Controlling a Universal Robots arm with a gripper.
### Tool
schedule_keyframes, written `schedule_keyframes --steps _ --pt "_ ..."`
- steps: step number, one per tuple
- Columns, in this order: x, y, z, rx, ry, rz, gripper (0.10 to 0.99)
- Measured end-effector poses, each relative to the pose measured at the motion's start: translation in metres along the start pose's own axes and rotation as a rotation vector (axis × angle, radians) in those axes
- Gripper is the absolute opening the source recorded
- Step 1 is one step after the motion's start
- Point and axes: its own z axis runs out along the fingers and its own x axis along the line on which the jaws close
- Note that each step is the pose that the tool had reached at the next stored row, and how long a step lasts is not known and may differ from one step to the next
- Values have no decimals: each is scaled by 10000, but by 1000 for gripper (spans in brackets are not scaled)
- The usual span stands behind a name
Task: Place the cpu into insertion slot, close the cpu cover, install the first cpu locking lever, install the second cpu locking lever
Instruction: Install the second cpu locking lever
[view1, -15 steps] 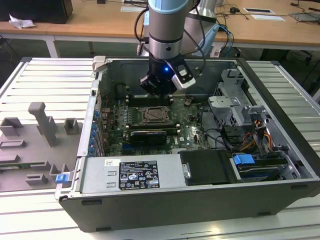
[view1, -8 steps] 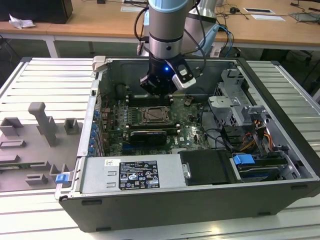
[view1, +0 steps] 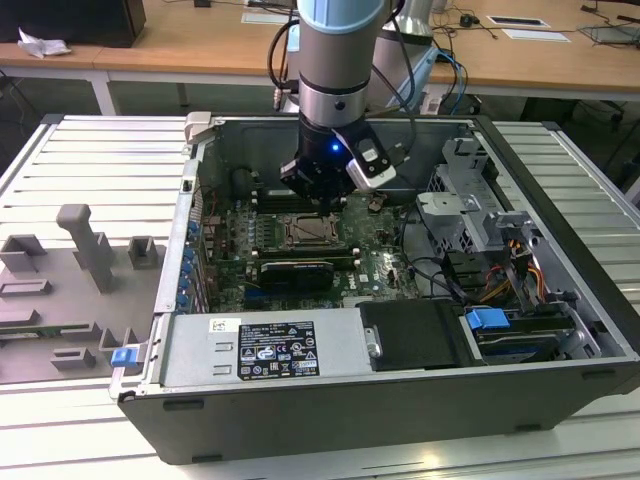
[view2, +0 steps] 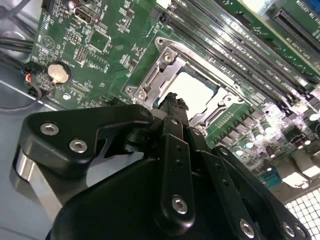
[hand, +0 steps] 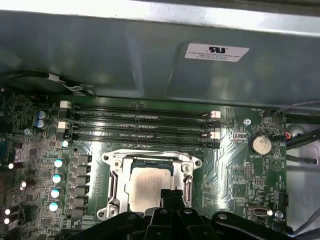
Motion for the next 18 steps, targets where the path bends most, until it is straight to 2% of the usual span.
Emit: schedule_keyframes --steps 3,7,10,15,18 --pt "-4 8 -71 -1 -1 -2 106" --pt "-2 -29 -79 -2 -2 -1 106" --pt "2 -90 -85 -2 -1 -1 106" --pt "12 -253 -104 -5 9 -1 106" --pt "14 -298 -110 -51 7 1 106"
